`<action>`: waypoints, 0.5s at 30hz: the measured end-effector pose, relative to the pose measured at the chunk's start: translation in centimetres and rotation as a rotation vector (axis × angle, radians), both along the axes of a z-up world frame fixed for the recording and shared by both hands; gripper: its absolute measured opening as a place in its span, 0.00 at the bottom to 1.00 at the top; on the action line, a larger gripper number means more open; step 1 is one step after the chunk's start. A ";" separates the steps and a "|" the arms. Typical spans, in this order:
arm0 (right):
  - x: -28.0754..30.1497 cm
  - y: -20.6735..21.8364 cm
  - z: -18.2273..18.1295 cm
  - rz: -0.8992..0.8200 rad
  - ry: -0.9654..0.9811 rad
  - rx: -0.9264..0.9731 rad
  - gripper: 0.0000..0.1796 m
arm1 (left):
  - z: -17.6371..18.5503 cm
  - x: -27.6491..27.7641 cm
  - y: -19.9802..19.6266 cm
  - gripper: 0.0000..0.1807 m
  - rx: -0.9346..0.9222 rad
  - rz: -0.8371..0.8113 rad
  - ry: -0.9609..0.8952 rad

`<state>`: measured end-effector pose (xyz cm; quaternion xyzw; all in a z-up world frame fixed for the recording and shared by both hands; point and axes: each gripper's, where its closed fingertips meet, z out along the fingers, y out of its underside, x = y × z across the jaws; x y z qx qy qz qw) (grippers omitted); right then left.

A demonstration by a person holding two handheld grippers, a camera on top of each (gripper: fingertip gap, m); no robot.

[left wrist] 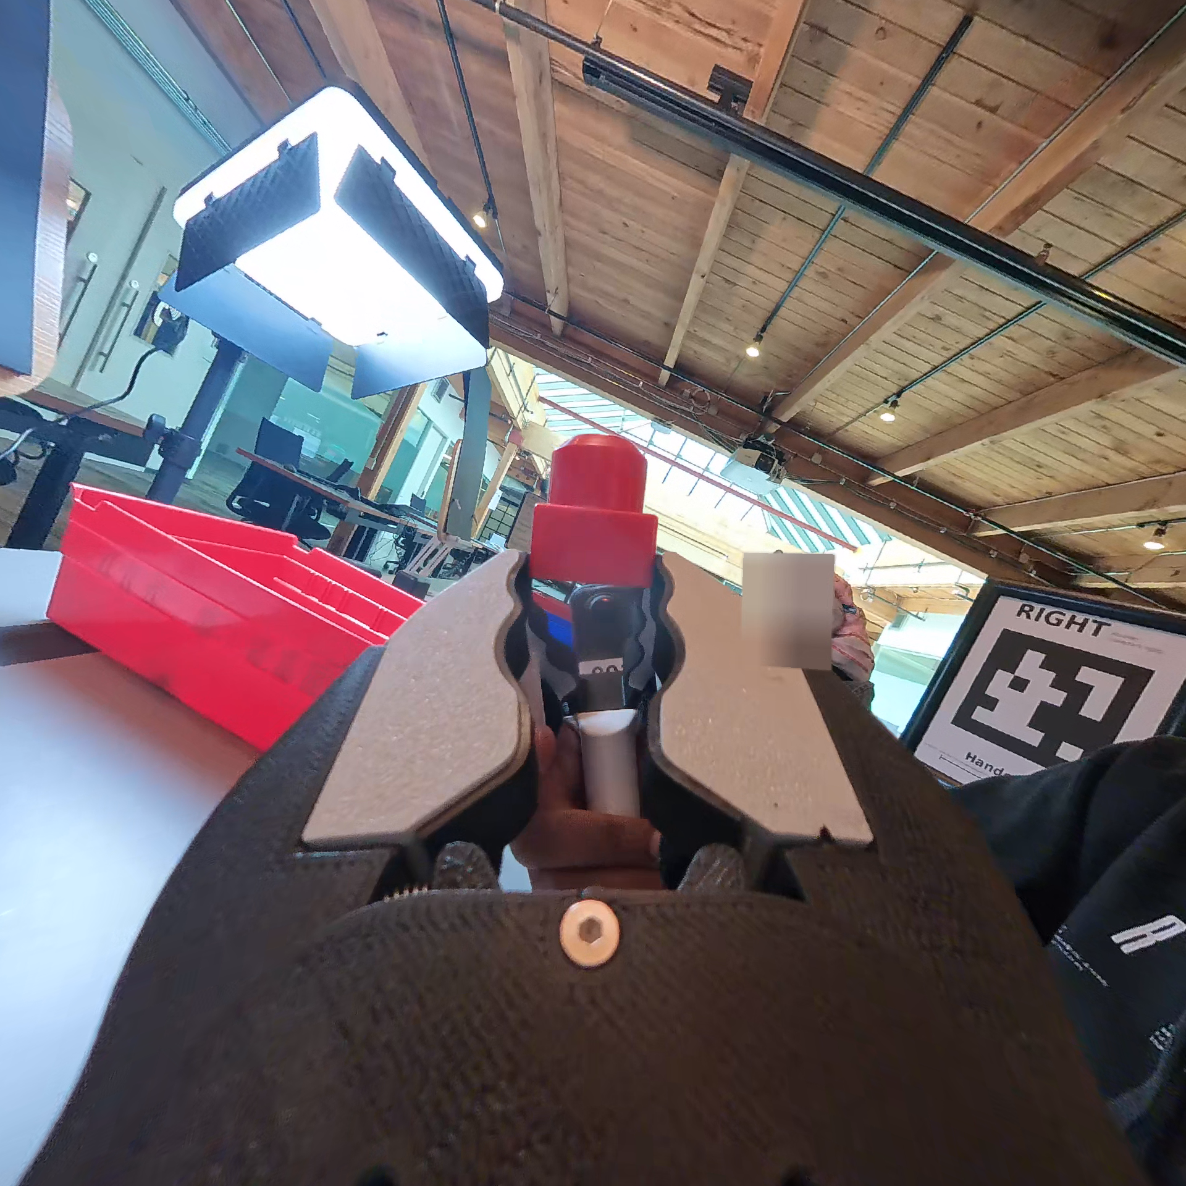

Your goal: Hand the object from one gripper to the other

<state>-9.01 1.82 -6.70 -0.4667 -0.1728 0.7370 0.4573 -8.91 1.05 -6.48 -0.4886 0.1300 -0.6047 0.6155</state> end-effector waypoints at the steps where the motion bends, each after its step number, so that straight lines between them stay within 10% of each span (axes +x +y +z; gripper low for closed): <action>1: 0.1 -0.1 0.1 0.005 0.007 0.003 0.20 | -0.1 0.2 0.0 0.20 -0.005 -0.002 0.001; 15: 0.0 -0.1 -5.4 0.197 -0.609 0.454 0.19 | -4.9 -0.7 1.0 0.26 0.044 0.019 0.543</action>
